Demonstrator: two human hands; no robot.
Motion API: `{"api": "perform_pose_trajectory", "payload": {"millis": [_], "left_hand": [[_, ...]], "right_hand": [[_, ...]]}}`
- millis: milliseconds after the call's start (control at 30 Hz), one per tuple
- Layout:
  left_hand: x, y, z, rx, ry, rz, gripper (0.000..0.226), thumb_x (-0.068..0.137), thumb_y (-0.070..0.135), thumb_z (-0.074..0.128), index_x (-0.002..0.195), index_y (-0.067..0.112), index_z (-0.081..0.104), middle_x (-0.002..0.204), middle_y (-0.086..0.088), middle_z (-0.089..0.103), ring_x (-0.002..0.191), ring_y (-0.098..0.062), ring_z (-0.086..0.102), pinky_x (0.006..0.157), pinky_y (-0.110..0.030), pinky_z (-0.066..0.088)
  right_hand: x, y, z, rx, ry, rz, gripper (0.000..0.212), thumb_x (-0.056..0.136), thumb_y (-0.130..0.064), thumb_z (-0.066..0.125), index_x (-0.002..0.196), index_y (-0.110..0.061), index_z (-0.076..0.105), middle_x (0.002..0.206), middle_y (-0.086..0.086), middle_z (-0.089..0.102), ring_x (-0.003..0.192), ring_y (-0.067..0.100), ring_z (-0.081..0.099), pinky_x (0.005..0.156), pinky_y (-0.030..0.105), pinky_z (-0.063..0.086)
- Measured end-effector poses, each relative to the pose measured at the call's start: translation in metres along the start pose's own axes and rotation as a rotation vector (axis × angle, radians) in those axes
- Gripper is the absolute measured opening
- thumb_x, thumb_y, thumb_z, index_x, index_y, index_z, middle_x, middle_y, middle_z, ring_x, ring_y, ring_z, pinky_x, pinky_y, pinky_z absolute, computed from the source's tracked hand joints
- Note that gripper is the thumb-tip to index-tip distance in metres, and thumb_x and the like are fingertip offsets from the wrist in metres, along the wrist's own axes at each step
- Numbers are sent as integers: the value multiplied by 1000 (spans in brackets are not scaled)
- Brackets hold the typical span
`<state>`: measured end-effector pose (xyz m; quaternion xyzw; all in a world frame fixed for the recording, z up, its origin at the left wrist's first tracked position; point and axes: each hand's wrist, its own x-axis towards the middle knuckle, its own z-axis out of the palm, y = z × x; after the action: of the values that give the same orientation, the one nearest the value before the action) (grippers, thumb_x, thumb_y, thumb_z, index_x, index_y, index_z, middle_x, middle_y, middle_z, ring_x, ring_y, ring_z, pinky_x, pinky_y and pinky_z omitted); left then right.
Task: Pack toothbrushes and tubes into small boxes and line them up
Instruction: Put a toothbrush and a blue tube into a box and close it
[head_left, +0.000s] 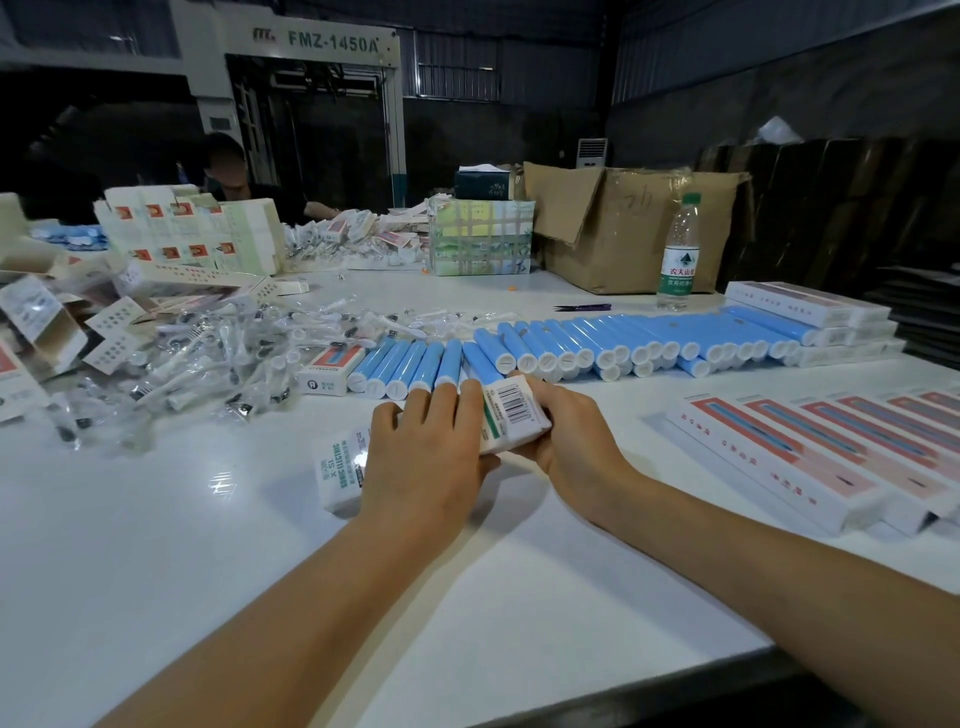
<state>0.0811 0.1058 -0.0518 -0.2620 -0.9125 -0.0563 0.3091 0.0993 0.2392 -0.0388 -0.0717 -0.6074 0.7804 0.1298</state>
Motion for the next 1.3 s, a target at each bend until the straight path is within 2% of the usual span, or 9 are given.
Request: {"api": "perform_pose_trajectory", "payload": {"millis": [100, 200, 333, 433, 633, 800, 933, 1133, 1300], "left_hand": [[1, -3, 6, -4, 32, -7, 67, 89, 52, 50, 143, 17, 28, 132, -1, 46, 116, -23, 43, 90, -37, 33], [2, -5, 8, 7, 50, -25, 67, 90, 57, 42, 143, 20, 22, 134, 3, 42, 117, -20, 41, 90, -34, 30], [4, -12, 8, 21, 66, -82, 67, 89, 59, 42, 141, 21, 22, 132, 4, 44, 117, -19, 42, 87, -34, 31], [3, -11, 8, 36, 60, -94, 67, 89, 59, 43, 140, 21, 22, 130, 3, 45, 116, -19, 43, 86, -34, 32], [2, -9, 9, 72, 43, -64, 64, 88, 56, 49, 136, 20, 27, 129, 3, 46, 112, -18, 44, 85, -33, 32], [1, -12, 8, 66, 50, -68, 64, 88, 56, 49, 136, 20, 30, 128, 3, 47, 112, -19, 45, 84, -33, 32], [1, -8, 7, 98, 19, -24, 69, 88, 58, 48, 141, 19, 27, 132, 2, 46, 114, -20, 45, 85, -35, 32], [-2, -2, 6, 98, -22, -1, 59, 87, 52, 53, 132, 17, 37, 122, 1, 51, 108, -22, 48, 76, -35, 28], [0, -5, 5, 115, -5, 7, 60, 88, 56, 48, 133, 19, 34, 123, 3, 49, 107, -20, 47, 73, -34, 22]], "right_hand": [[0, 1, 0, -32, -32, 5, 32, 100, -19, 39, 119, -5, 61, 101, 13, 70, 92, 22, 68, 83, 37, 57], [-2, 2, -1, -163, -44, -95, 35, 100, -13, 39, 130, -22, 55, 93, -3, 69, 86, 13, 66, 74, 28, 58], [-6, 2, -3, -444, 87, -300, 18, 90, -19, 59, 78, -29, 66, 80, -11, 70, 80, 14, 64, 71, 29, 55], [-3, 3, -6, -490, 204, -323, 18, 84, -23, 70, 73, -12, 61, 78, 0, 68, 77, 13, 63, 65, 27, 49], [-8, 10, -4, -688, 214, -484, 21, 86, -12, 67, 73, 1, 59, 71, 5, 59, 63, 8, 47, 55, 12, 37], [-6, 9, -3, -612, 166, -419, 14, 88, -14, 65, 76, -8, 60, 77, 5, 64, 66, 8, 52, 55, 16, 41], [-1, 8, -3, -496, 171, -318, 11, 88, -13, 64, 79, -18, 61, 81, 1, 66, 74, 9, 58, 68, 28, 51], [1, 12, -6, -487, 171, -281, 10, 87, -5, 62, 77, -6, 64, 71, -5, 63, 65, 3, 56, 54, 10, 43], [0, 10, -4, -446, 149, -271, 12, 89, -10, 62, 78, -12, 65, 77, -1, 67, 69, 5, 58, 56, 15, 44]]}}
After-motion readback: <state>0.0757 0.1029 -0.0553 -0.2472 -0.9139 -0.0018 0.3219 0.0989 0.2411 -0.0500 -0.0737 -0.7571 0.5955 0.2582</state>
